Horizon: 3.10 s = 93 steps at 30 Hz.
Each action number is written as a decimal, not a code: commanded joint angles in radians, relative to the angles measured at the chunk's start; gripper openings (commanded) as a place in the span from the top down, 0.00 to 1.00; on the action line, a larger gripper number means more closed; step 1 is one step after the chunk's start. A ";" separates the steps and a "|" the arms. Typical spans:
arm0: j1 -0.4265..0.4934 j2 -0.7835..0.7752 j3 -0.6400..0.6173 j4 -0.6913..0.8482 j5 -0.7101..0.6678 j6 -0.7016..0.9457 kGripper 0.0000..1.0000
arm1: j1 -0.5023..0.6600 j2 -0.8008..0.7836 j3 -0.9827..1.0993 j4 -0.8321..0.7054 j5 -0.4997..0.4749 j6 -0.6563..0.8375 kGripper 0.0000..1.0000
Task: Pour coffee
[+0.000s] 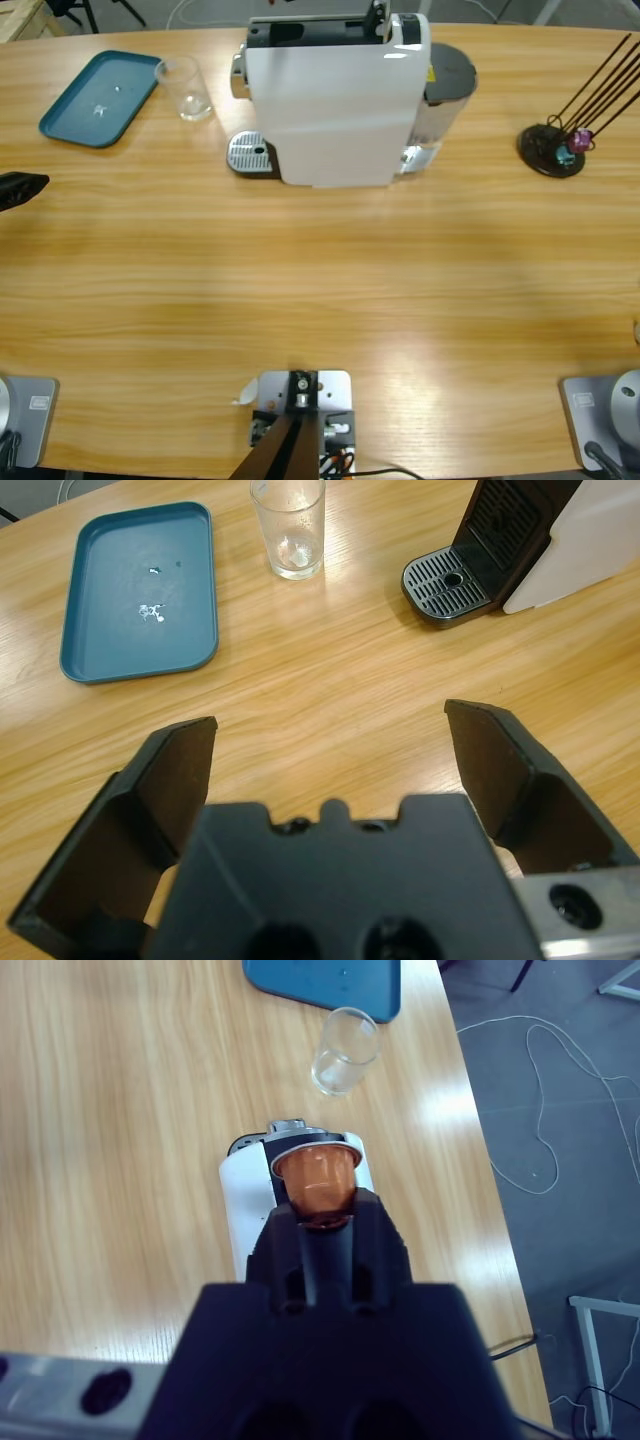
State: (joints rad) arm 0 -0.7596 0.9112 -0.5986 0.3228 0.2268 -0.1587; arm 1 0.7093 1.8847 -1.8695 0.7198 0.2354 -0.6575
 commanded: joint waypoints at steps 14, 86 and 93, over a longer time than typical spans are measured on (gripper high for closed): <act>-0.006 -0.023 0.039 -0.010 -0.001 0.008 0.01 | 0.004 0.122 -0.003 0.027 0.016 -0.011 1.00; -0.006 0.035 0.038 -0.029 0.028 0.010 0.00 | 0.205 -0.158 0.357 -0.425 -0.547 0.426 1.00; -0.006 0.029 0.040 -0.028 0.027 0.011 0.00 | 0.310 -0.005 0.224 -0.388 -0.550 0.453 1.00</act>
State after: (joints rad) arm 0 -0.7599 0.9269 -0.5954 0.3037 0.2520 -0.1587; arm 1 0.9139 1.6952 -1.5617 0.2937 -0.3304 -0.2218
